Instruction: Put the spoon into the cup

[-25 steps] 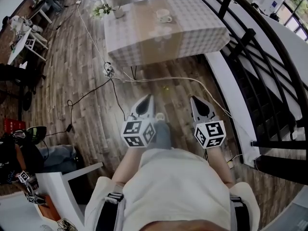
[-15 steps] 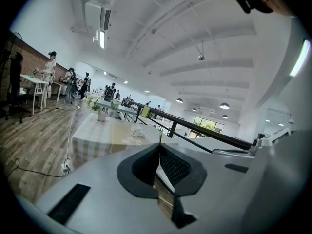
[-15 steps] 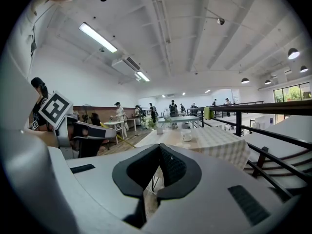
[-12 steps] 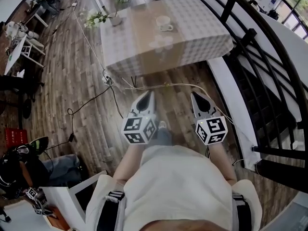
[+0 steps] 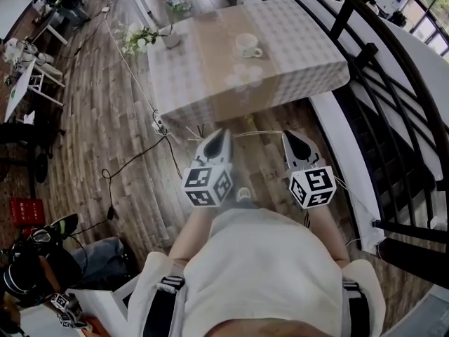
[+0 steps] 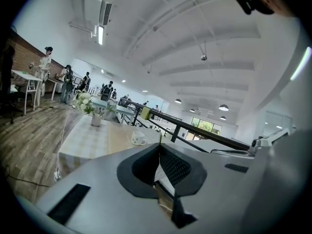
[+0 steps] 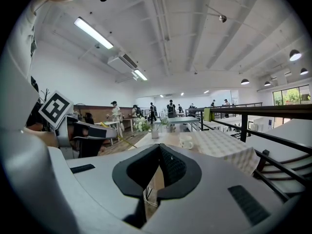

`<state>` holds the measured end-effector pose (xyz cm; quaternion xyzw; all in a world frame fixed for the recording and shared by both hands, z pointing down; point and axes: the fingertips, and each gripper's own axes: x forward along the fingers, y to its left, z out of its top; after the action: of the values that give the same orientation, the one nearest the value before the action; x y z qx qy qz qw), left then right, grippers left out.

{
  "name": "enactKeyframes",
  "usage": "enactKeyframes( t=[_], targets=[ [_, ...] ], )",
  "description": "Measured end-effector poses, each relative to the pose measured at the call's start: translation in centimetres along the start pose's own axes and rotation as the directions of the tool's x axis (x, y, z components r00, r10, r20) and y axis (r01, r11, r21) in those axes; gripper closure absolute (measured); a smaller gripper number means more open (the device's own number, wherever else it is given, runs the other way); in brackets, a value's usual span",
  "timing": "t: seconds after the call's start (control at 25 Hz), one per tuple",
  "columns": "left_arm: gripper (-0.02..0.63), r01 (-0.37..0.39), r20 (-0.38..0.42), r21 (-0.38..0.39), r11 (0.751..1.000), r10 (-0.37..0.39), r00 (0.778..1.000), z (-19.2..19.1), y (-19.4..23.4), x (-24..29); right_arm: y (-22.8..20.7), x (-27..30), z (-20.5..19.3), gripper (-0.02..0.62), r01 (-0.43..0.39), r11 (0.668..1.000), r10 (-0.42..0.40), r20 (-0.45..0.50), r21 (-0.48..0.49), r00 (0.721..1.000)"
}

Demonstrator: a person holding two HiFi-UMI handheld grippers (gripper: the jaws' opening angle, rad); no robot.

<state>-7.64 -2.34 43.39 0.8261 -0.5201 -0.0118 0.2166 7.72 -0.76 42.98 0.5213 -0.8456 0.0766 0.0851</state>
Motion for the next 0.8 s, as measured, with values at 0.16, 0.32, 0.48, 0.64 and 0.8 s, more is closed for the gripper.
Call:
enactKeyframes(
  t=[0.16, 0.32, 0.48, 0.64, 0.8],
  targets=[
    [0.601, 0.008, -0.008, 0.001, 1.000, -0.008, 1.000, 1.0, 1.9, 1.8, -0.2, 2.7, 0.5, 0.595, 0.007, 1.000, -0.007, -0.004, 0.001, 1.000],
    [0.601, 0.023, -0.020, 0.008, 1.000, -0.023, 1.000, 1.6, 3.3, 3.6, -0.4, 5.0, 0.7, 0.595, 0.015, 1.000, -0.015, -0.004, 0.007, 1.000],
    [0.601, 0.027, -0.023, 0.007, 1.000, -0.027, 0.999, 2.2, 4.4, 5.2, -0.7, 6.9, 1.0, 0.595, 0.017, 1.000, -0.017, -0.008, 0.009, 1.000],
    [0.601, 0.030, -0.026, 0.001, 1.000, -0.030, 0.999, 2.6, 5.6, 6.4, -0.7, 8.3, 1.0, 0.595, 0.020, 1.000, -0.020, -0.017, 0.011, 1.000],
    [0.601, 0.032, -0.028, -0.014, 0.999, -0.033, 0.999, 2.8, 6.1, 8.0, -1.3, 9.4, 0.8, 0.595, 0.018, 1.000, -0.018, -0.035, 0.008, 0.999]
  ],
)
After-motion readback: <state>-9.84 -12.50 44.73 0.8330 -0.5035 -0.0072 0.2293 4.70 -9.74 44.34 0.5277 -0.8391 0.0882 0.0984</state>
